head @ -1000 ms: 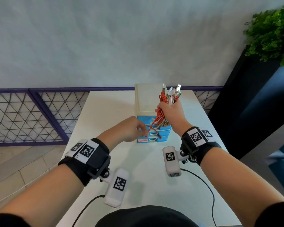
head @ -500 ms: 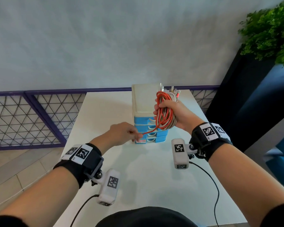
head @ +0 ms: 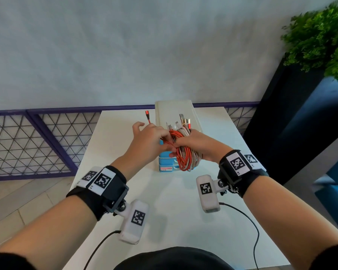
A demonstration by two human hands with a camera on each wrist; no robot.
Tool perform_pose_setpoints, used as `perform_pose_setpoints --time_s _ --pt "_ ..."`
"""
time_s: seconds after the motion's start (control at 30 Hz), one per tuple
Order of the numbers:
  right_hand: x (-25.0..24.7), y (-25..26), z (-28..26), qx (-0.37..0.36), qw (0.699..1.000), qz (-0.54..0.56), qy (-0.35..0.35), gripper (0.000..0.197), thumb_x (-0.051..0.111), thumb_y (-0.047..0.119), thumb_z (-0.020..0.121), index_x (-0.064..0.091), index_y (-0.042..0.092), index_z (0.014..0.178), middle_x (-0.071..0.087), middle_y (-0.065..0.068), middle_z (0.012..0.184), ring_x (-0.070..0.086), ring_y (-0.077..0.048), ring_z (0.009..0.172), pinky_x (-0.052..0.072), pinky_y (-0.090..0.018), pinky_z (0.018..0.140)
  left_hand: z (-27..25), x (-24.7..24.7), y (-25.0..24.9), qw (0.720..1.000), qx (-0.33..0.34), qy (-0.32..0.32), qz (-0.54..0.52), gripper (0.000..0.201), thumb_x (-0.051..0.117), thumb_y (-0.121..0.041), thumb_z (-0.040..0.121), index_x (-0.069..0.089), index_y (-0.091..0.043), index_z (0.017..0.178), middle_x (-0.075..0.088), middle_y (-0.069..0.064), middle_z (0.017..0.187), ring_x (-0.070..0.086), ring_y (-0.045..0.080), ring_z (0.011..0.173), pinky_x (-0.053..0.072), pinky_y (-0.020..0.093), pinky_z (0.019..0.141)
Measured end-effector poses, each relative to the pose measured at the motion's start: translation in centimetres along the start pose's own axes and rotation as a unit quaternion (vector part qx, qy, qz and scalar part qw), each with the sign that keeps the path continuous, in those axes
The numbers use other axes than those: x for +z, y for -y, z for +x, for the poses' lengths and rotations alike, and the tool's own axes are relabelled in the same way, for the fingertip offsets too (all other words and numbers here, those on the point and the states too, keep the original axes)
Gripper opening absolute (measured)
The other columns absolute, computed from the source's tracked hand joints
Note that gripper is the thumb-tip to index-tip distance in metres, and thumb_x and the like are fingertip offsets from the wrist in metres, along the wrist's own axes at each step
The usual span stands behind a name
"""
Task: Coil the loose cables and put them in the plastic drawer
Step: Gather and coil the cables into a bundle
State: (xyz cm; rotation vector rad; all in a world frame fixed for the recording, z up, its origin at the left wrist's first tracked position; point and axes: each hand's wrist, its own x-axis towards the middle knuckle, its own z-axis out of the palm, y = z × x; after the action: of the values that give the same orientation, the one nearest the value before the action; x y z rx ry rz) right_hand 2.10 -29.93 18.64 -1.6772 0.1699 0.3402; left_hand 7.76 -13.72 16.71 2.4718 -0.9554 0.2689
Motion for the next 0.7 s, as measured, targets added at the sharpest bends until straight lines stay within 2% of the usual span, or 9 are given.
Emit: perform_pose_setpoints --time_s 0.07,0.2,0.33,0.4,0.43,0.5,0.53,0.6,0.7 --pt "0.0 -0.2 -0.2 0.003 1.0 0.007 0.016 0.016 0.056 -0.001 0.088 0.063 -0.006 0.101 0.07 -0.018 0.082 0.071 -0.024 0.072 0.06 -0.031 0.066 -0.2 -0.1 -0.2 1.0 0.001 0.009 -0.004 0.023 0.071 -0.05 0.07 0.061 -0.031 0.076 0.061 -0.017 0.08 0.045 0.005 0.089 0.011 0.035 0.097" --pt "-0.9 -0.4 -0.2 0.02 0.997 -0.07 -0.013 0.008 0.059 0.001 0.085 0.064 -0.002 0.089 0.068 -0.012 0.071 0.067 -0.02 0.062 0.058 -0.037 0.076 -0.5 -0.6 0.1 0.999 0.007 0.047 0.001 0.019 0.06 -0.049 0.083 0.056 -0.031 0.08 0.059 -0.016 0.074 0.051 0.004 0.085 0.012 0.038 0.099" --pt "-1.7 -0.7 -0.1 0.018 0.992 -0.109 -0.062 0.003 0.061 0.002 0.081 0.063 0.002 0.084 0.066 -0.012 0.072 0.066 -0.02 0.063 0.057 -0.04 0.079 -0.3 -1.7 1.6 0.985 -0.057 0.147 0.068 0.025 0.041 -0.036 0.097 0.063 -0.03 0.088 0.062 -0.013 0.074 0.055 0.007 0.083 0.015 0.046 0.101" --pt "-1.9 -0.7 0.0 0.013 0.987 -0.127 -0.094 0.008 0.062 0.004 0.081 0.059 0.004 0.088 0.065 -0.011 0.075 0.066 -0.02 0.064 0.058 -0.036 0.073 -0.4 -2.1 1.9 0.976 -0.084 0.182 0.087 0.029 0.037 -0.031 0.098 0.065 -0.032 0.089 0.065 -0.013 0.078 0.057 0.008 0.085 0.017 0.044 0.099" --pt "-1.9 -0.7 0.0 0.008 0.986 -0.125 -0.109 0.009 0.062 0.004 0.082 0.058 0.004 0.089 0.065 -0.01 0.073 0.067 -0.017 0.061 0.059 -0.03 0.065 -0.4 -2.1 1.9 0.974 -0.098 0.191 0.079 0.029 0.038 -0.03 0.097 0.066 -0.031 0.088 0.067 -0.013 0.078 0.059 0.008 0.083 0.022 0.041 0.096" --pt "-1.7 -0.8 0.3 -0.006 0.986 -0.102 -0.134 0.006 0.061 0.004 0.084 0.058 0.004 0.088 0.064 -0.009 0.069 0.065 -0.012 0.05 0.055 -0.022 0.052 -0.5 -2.1 1.5 0.969 -0.138 0.207 -0.016 0.023 0.045 -0.025 0.096 0.066 -0.022 0.087 0.072 -0.011 0.08 0.065 0.011 0.071 0.038 0.028 0.081" --pt "-1.5 -0.9 0.5 -0.014 0.985 -0.087 -0.148 0.005 0.062 0.006 0.084 0.059 0.004 0.089 0.065 -0.01 0.069 0.065 -0.012 0.05 0.055 -0.022 0.053 -0.4 -2.0 1.2 0.959 -0.164 0.207 -0.105 0.019 0.049 -0.021 0.095 0.066 -0.015 0.088 0.074 -0.006 0.081 0.068 0.012 0.065 0.043 0.022 0.069" --pt "-1.2 -1.1 1.1 -0.034 0.982 -0.073 -0.173 0.014 0.066 0.02 0.087 0.062 0.006 0.089 0.07 -0.011 0.076 0.067 -0.016 0.061 0.058 -0.028 0.065 -0.3 -1.9 0.4 0.923 -0.211 0.19 -0.262 0.014 0.055 -0.017 0.093 0.064 -0.007 0.09 0.074 0.001 0.08 0.069 0.014 0.062 0.043 0.015 0.053" --pt "-0.3 -1.2 1.5 -0.081 0.986 -0.026 -0.147 0.023 0.066 0.037 0.088 0.059 0.016 0.083 0.067 -0.006 0.075 0.067 -0.017 0.069 0.056 -0.034 0.074 -0.1 -2.1 -1.1 0.893 -0.224 0.168 -0.352 0.014 0.064 -0.021 0.088 0.065 -0.007 0.089 0.073 -0.001 0.075 0.07 0.01 0.061 0.048 0.016 0.051"
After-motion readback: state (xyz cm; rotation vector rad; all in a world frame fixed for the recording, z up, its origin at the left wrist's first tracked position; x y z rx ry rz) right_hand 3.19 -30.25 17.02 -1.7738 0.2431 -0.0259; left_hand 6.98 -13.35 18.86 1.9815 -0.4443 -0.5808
